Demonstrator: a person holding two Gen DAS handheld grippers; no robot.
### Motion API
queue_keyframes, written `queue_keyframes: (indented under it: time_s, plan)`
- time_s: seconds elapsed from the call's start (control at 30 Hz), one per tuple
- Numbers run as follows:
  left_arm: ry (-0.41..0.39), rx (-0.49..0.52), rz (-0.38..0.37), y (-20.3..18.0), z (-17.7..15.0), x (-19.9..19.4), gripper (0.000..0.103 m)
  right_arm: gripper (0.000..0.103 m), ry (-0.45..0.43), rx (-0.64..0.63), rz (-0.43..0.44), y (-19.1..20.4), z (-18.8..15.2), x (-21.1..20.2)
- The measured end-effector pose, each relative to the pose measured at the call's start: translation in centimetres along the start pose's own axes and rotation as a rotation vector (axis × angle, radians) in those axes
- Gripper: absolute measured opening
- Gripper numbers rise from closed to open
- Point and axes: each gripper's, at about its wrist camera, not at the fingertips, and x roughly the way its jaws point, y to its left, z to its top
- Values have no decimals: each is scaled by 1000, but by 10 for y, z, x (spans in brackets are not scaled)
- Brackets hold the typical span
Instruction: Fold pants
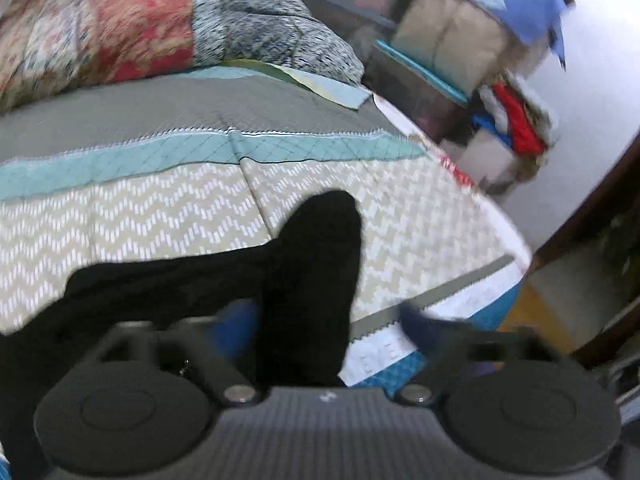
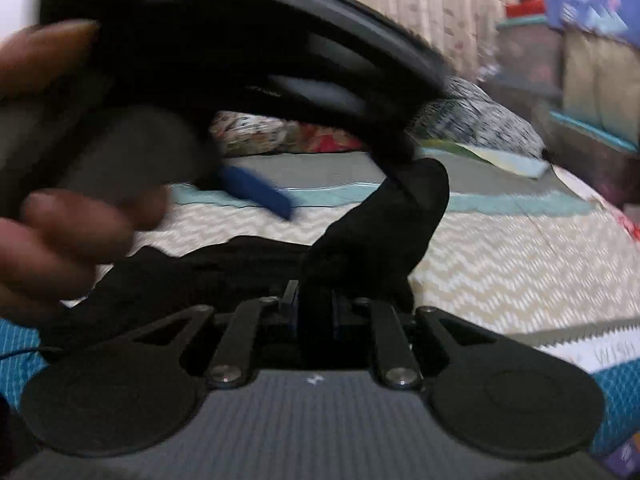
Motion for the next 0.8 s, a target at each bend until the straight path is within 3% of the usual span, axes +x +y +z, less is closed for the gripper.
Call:
queue_keyframes:
  time_s: [0.03,0.13,0.2,0.27,0.33,0.37,0.4,0.63,0.8]
  plan:
    - [15,14,25,1,-1,3,12,18,-4,-11,16,2,-2,-4]
    - [-1,-85,13,25,-3,-6,11,29,-23,2,52,1,-2,-7]
    - [-1,-147,-9,42,-5,-16,11,60,-43,39,67,-8,-4,-10]
    - [0,-178,-30,53,-4,-23,11,63,-52,40,54,-13,-7,-11]
    - [3,-208,-48,63,-5,-29,11,59,-28,9,53,-13,-10,-4]
    - [5,-225,-54,67,-5,-32,11,32,-13,-2,60,-11,-10,-1]
    - [4,-241,-60,72,-6,-35,11,17,7,-5,67,-9,-7,3]
    - [-83,-324,-98,119,-11,-87,11,17,-39,9,227,30,23,-16]
    - [-124,-351,-28,158,-25,-118,11,17,-6,-26,319,77,41,2]
